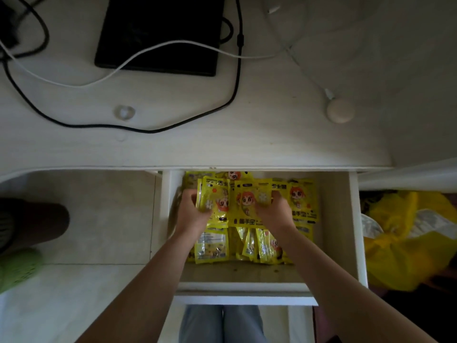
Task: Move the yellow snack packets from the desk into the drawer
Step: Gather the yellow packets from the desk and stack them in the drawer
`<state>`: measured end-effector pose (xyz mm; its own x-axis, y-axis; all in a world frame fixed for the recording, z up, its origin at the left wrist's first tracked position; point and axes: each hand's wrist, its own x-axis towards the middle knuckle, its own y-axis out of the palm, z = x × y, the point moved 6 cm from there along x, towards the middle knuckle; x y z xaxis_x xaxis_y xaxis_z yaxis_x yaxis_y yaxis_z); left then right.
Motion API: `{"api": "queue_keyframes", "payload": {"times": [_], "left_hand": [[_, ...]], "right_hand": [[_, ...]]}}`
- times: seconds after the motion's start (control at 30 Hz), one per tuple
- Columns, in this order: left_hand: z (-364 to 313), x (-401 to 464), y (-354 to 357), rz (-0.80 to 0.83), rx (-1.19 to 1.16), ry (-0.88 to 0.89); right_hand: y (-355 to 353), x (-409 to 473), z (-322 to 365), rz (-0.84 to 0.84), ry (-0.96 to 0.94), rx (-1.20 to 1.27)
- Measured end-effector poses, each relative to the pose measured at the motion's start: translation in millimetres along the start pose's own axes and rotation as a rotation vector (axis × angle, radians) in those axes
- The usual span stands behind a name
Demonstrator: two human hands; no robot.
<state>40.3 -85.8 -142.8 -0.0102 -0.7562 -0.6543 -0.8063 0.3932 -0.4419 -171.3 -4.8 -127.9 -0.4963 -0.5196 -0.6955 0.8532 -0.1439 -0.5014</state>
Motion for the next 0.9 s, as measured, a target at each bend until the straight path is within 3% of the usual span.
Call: {"api": "queue_keyframes", "payload": {"times": [0.17,0.43,0.67,0.9], "left_hand": [[-8.3,-14.6,-11.6,-0.023,0.122,0.070],[-31.7,-60.6,-19.3,-0.043,0.268,0.227],[-51.6,-125.5,-49.3,-0.099,0.322,0.366],[-37.4,-188.5,-102.4,-0.274,0.285,0.413]], "right_hand": [[-17.7,-9.4,-8.0,-0.031,-0.002,0.064],[-47.4,-48.4,-2.5,-0.060,-0.086,-0.046],[-50.6,-100.2,30.1,-0.016,-0.318,-0.229],[-7.3,-154.6,67.1,0.121,-0.569,-0.443]]}}
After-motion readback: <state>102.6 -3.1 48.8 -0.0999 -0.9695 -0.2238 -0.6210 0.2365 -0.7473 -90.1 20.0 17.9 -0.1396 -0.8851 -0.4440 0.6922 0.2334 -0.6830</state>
